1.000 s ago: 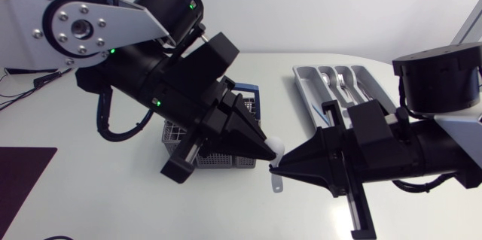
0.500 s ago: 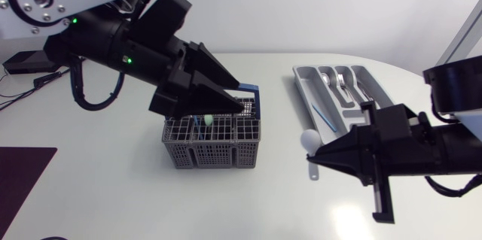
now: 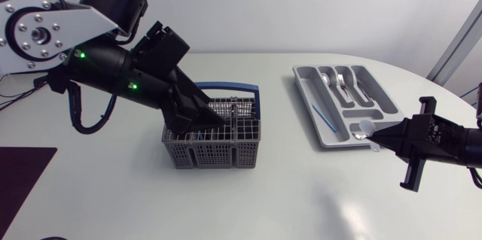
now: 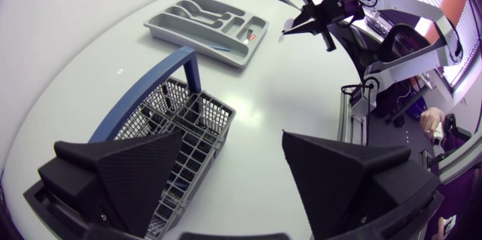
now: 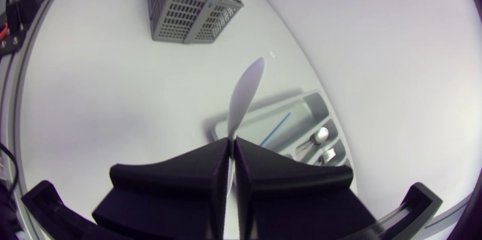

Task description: Unload the cutlery basket into the drawer organizer.

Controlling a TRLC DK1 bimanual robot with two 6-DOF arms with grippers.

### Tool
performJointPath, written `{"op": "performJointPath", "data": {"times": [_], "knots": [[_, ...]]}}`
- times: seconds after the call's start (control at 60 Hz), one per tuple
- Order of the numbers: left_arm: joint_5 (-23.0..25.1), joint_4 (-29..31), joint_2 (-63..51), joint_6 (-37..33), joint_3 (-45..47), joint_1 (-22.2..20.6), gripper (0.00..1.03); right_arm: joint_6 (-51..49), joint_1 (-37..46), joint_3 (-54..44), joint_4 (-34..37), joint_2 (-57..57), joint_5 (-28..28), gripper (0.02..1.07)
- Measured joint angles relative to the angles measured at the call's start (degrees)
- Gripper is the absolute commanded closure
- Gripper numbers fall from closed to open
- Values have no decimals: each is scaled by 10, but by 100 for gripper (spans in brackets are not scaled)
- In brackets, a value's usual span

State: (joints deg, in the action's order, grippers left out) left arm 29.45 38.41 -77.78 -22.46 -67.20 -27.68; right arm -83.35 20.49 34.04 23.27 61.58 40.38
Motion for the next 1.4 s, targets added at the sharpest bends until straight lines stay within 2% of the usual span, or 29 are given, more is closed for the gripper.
{"op": "performJointPath", "data": {"times": [0.233,0.417,0.7,0.933,1.0,1.1,1.267,1.4], "knots": [[-22,0,0,18,11,-1,6,-85,48,8,-124,130,-52,101],[-34,2,0,30,16,-1,6,-120,51,51,-189,226,-93,101],[-40,7,0,32,20,-1,6,-162,51,87,-304,313,-157,101],[-48,7,-2,37,24,-4,6,-188,34,87,-363,364,-211,100],[-52,7,-3,44,27,-6,6,-196,24,82,-396,369,-223,93],[-56,12,-4,47,28,-7,6,-205,10,74,-417,376,-245,61],[-58,18,-4,49,28,-11,6,-213,4,57,-417,387,-265,36],[-58,21,-4,51,28,-11,6,-215,4,50,-428,380,-267,24]]}}
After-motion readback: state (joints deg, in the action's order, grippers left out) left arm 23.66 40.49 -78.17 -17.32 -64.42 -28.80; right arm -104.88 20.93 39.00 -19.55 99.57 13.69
